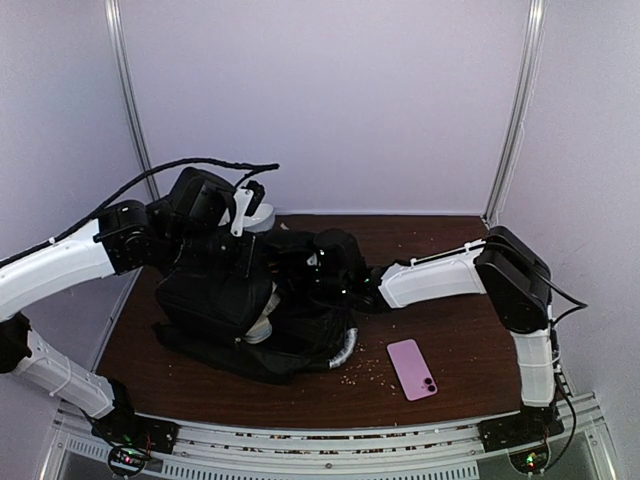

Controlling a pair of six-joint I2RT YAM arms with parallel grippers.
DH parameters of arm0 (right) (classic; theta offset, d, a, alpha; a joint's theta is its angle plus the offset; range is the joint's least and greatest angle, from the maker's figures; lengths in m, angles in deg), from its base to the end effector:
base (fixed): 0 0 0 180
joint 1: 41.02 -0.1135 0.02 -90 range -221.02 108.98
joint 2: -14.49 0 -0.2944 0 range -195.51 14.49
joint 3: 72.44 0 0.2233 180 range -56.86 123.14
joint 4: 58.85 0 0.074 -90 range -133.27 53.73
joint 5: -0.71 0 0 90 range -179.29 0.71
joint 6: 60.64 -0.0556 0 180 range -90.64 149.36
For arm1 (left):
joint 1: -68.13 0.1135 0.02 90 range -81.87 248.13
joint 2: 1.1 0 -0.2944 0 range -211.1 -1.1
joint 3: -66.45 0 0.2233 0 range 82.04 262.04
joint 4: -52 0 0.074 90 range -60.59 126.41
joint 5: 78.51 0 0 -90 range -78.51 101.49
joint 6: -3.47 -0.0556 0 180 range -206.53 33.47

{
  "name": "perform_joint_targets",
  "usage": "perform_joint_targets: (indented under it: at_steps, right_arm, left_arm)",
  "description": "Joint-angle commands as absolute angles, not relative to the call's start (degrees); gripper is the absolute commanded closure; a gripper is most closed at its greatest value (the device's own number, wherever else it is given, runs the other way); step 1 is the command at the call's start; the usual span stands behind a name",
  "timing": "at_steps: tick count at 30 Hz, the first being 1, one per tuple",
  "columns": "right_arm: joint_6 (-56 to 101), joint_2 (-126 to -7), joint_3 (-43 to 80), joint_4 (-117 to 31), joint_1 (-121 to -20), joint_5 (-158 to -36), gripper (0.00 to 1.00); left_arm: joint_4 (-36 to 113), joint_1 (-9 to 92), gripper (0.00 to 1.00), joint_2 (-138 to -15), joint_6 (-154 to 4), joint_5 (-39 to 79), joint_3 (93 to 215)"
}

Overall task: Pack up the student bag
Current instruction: Place the book in the student bag.

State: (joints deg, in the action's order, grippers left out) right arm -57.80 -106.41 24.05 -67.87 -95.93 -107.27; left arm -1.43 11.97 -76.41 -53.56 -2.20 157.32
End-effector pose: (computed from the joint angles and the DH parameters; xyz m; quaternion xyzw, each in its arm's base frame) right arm 0.2716 0.4164 0.2402 0.1272 0.7810 0.6065 0.0770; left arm 0.1566 -0.2099 0.3796 0.1280 0.8842 -0.2299 0.3859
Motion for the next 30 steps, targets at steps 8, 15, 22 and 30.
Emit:
perform_joint_targets:
  at_steps: [8, 15, 22, 30]
  right_arm:
    - [-47.5, -102.0, 28.7, -62.3, -96.2, -114.6, 0.5]
    - [-47.8, -93.8, 18.8, -64.9, -95.5, -114.3, 0.38]
    - [-47.8, -91.1, 13.1, -67.2, -95.5, -112.9, 0.56]
    - [-48.3, -96.6, 17.7, -66.2, -95.5, -111.6, 0.95]
  left_arm:
    - [11.6, 11.4, 1.0, -73.8, -50.3, -5.7, 157.2]
    - [10.1, 11.8, 1.0, -74.1, -50.1, -9.6, 157.4]
    - [10.2, 11.9, 1.0, -73.8, -50.2, -9.5, 157.5]
    - [11.3, 11.9, 1.0, -72.8, -50.1, -6.7, 157.5]
